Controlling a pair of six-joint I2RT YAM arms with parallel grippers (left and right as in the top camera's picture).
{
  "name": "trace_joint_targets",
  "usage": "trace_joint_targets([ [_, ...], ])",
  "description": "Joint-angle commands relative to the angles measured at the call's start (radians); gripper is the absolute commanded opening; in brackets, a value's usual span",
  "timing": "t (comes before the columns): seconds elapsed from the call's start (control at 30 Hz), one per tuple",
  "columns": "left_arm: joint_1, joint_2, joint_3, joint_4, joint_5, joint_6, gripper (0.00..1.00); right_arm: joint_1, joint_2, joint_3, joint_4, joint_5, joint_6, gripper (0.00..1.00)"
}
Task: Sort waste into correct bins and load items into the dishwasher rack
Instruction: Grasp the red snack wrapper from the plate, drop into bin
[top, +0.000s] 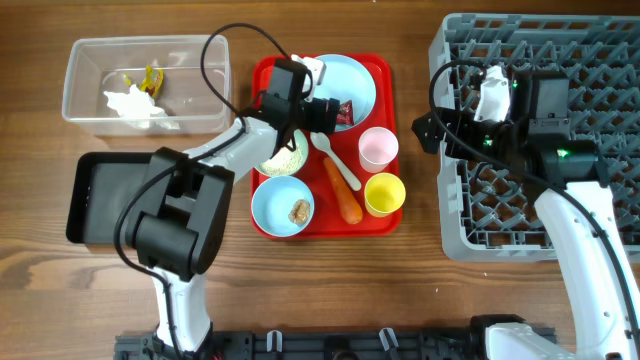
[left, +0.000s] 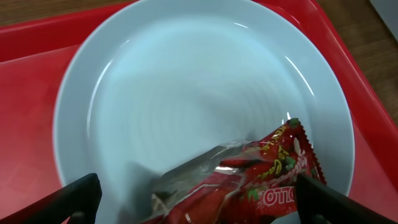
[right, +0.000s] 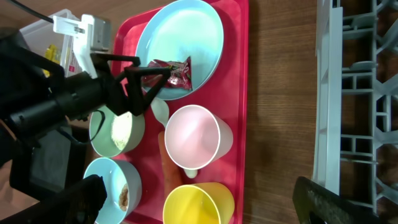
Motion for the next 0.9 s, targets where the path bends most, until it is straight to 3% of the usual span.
trace_joint_targets([
  [0.0,-0.028,0.027,0.000,0.031,-0.010,0.045,0.89,0.004,0.011,0.015,-0.003,0.010,0.007,0.99],
  [0.1,-0.035,0.051,0.000,0.049,-0.010,0.045,0.72,0.004,0.011,0.015,-0.005,0.010,0.007,0.98],
  [0.2,-0.035,0.066,0.000,0.047,-0.010,0.044,0.34,0.004,0.011,0.015,-0.013,0.010,0.005,0.99],
  [0.37,-0.035,0.067,0.000,0.047,-0.010,0.044,0.07,0.004,0.011,0.015,-0.016,0.010,0.004,0.99],
  [0.6,-0.035,0.042,0.000,0.048,-0.010,0.020,0.04,0.004,0.011,0.015,-0.027,0.011,0.004,0.99],
  [0.87,-0.033,-0.192,0.000,0.034,-0.011,-0.024,0.04,0.004,0.011,0.015,-0.026,0.011,0.004,0.99],
])
